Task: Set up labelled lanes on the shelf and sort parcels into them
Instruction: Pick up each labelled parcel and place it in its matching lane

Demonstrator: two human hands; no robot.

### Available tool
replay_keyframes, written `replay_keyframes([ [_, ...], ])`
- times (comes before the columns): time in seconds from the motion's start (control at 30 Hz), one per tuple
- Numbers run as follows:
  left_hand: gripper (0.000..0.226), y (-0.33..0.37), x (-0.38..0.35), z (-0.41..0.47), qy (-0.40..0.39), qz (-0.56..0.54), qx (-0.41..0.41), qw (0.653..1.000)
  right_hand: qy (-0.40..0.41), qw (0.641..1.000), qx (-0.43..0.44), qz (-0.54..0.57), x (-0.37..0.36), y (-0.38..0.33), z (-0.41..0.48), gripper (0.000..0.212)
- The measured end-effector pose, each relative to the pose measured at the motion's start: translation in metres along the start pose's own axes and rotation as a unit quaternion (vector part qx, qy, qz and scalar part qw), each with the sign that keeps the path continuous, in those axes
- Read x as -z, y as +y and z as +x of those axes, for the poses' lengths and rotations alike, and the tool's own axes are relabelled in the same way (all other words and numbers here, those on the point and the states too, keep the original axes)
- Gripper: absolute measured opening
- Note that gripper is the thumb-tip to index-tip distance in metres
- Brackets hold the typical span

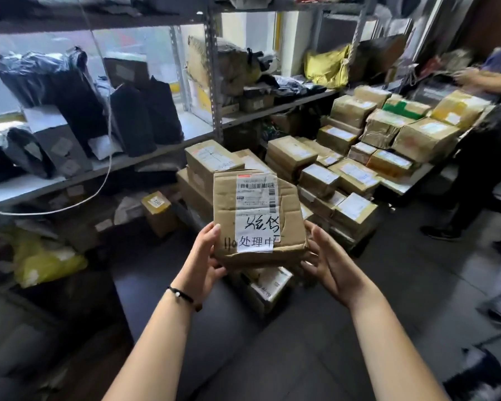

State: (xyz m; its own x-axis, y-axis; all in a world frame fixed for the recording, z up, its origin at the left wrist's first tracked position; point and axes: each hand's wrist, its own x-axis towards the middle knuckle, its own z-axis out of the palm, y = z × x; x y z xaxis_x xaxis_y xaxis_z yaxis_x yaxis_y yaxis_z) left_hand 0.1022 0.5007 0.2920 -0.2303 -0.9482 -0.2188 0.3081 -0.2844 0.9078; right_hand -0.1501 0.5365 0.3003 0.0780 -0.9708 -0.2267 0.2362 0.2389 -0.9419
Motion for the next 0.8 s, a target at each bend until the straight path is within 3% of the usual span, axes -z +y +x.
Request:
replay_keyframes([
  [0.07,0.081,-0.008,-0.029,0.015,-0.014,-0.003,-0.010,1.000,0.008,1.000,0.007,-0.009,0.029,-0.009,-0.001,0.120],
  [0.2,0.080,-0.021,-0.079,0.041,-0.025,-0.006,-0.024,0.999,-0.022,0.999,0.024,-0.015,0.083,-0.030,0.001,0.081],
  [0.33,0.083,-0.036,-0.109,0.061,-0.017,0.003,-0.010,1.000,-0.035,0.999,0.034,-0.017,0.125,-0.045,0.015,0.082],
  [0.57,0.087,-0.055,-0.141,0.090,0.012,-0.014,0.010,1.000,-0.038,0.999,0.009,-0.035,0.166,-0.043,0.049,0.105],
  [0.8,0.099,-0.050,-0.144,0.147,0.012,-0.002,-0.008,1.000,-0.061,0.998,-0.016,-0.024,0.188,-0.055,0.121,0.102],
])
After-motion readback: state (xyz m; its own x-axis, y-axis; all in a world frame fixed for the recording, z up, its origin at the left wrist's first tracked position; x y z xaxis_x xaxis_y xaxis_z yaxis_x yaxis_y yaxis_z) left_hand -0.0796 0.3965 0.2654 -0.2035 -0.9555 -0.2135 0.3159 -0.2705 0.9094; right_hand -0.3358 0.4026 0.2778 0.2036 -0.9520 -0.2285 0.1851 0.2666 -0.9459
